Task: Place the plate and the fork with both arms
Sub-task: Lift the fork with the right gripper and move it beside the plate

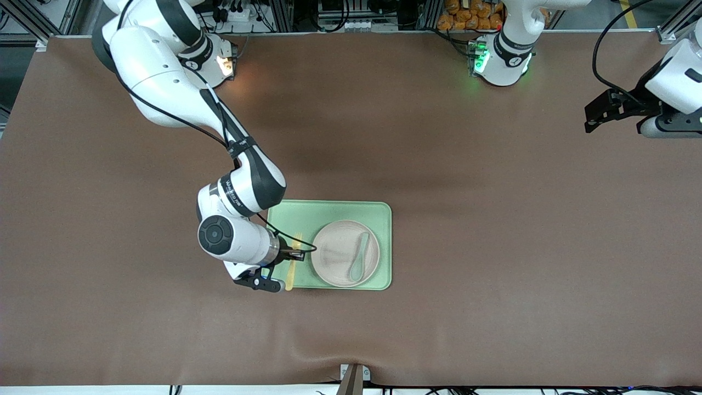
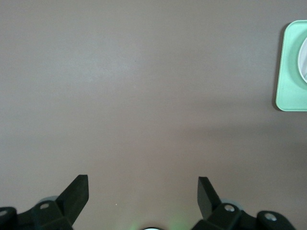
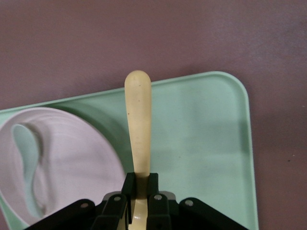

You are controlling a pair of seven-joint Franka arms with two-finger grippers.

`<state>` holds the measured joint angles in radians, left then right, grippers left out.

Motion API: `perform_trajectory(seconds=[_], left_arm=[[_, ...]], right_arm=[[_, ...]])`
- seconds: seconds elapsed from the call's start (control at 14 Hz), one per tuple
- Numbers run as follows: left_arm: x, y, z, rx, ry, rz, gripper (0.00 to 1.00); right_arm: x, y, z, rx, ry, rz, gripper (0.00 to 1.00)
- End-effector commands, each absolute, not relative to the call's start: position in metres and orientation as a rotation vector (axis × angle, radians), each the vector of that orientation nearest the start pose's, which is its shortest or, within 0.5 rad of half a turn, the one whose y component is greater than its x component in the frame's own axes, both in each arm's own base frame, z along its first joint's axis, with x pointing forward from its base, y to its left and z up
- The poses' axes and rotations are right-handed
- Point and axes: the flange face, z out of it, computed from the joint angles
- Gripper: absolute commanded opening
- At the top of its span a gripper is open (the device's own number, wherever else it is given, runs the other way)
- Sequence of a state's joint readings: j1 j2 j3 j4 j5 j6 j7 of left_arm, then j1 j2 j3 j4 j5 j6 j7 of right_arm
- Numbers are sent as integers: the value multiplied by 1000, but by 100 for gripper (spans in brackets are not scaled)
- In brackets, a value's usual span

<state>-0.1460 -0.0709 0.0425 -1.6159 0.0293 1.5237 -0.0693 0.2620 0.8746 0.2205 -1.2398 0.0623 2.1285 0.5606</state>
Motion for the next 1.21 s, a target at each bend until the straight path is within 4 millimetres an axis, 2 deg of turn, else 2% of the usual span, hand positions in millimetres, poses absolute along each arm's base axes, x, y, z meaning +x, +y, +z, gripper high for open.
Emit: perform_trajectory(seconds=[0.0, 0.43, 0.71, 0.79, 1.0, 1.14], left_arm=[[519, -43, 644, -3133, 36, 2, 100], [520, -43, 642, -3134, 38, 6, 100], [520, -43, 641, -3134, 38, 9, 100], [520, -43, 641, -3134, 38, 9, 100], [520, -34, 642, -3132, 36, 11, 100], [521, -32, 643, -3129, 33, 11, 100]], right_arm=[[657, 294, 239, -2919, 247, 106, 0], [636, 298, 205, -2919, 236, 57, 0], [632, 303, 202, -2921, 221, 55, 0], [633, 303, 200, -2924, 222, 56, 5], [633, 302, 198, -2926, 223, 59, 59], [636, 302, 205, -2921, 227, 45, 85]])
